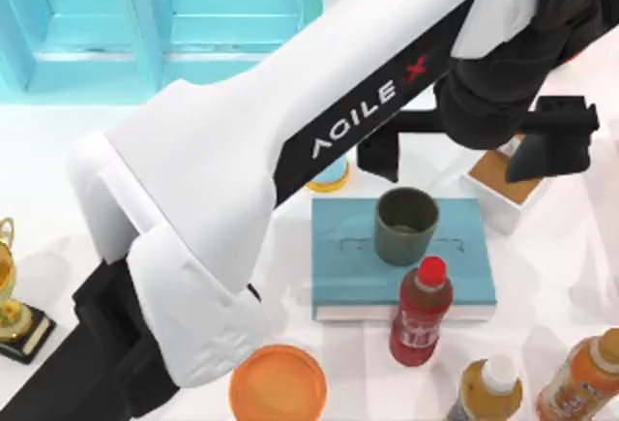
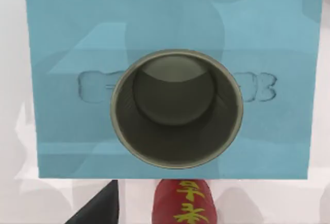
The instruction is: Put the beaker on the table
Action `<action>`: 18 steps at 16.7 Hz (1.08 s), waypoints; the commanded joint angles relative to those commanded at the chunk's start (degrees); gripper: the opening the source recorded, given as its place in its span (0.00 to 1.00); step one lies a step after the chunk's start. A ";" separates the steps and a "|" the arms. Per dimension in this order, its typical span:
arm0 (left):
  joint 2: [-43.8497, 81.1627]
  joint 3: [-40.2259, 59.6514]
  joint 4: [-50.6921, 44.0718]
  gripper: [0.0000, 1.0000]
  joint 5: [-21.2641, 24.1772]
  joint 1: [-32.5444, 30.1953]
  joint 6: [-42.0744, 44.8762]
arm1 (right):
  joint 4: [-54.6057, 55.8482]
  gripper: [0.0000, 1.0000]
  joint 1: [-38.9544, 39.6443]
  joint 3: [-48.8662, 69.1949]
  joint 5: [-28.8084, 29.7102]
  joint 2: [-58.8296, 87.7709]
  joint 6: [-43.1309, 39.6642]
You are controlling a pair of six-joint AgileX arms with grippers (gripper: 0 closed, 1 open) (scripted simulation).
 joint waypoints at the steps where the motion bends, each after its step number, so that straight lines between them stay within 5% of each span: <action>1: -0.33 -1.31 1.13 1.00 0.01 0.06 0.14 | 0.00 1.00 0.00 0.00 0.00 0.00 0.00; 11: -7.97 -34.22 26.27 1.00 0.10 1.58 1.64 | 0.00 1.00 0.00 0.00 0.00 0.00 0.00; 18: -8.78 -38.73 30.30 1.00 0.11 1.79 1.88 | 0.00 1.00 0.00 0.00 0.00 0.00 0.00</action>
